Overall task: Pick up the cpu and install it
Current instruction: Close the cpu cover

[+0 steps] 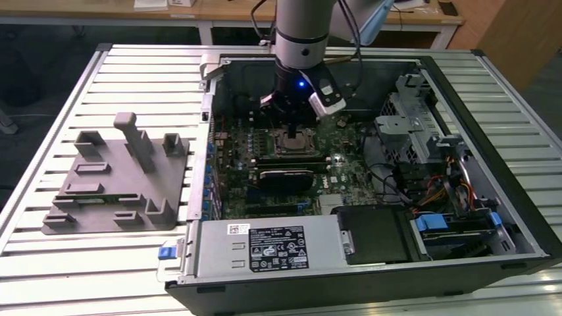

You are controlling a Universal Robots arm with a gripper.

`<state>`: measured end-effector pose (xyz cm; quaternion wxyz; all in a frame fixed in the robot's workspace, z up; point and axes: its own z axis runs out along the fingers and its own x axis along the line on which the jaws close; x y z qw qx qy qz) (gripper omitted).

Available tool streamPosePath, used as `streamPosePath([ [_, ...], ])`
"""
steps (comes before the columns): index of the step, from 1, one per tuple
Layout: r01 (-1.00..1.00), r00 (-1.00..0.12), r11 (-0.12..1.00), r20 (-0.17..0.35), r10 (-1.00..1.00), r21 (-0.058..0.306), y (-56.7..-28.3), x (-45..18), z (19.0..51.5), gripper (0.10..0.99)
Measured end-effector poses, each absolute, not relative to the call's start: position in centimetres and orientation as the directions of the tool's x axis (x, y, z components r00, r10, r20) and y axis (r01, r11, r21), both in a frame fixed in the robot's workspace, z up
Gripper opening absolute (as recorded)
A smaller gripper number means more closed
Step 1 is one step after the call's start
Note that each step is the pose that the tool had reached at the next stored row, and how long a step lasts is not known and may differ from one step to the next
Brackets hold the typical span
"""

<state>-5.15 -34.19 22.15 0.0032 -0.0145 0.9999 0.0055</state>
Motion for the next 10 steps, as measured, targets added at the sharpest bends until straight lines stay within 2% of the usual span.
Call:
streamPosePath([
  [10,0.026,-1.0,1.0,-0.007,0.026,0.01,-34.19,-4.33,22.29,0.106],
])
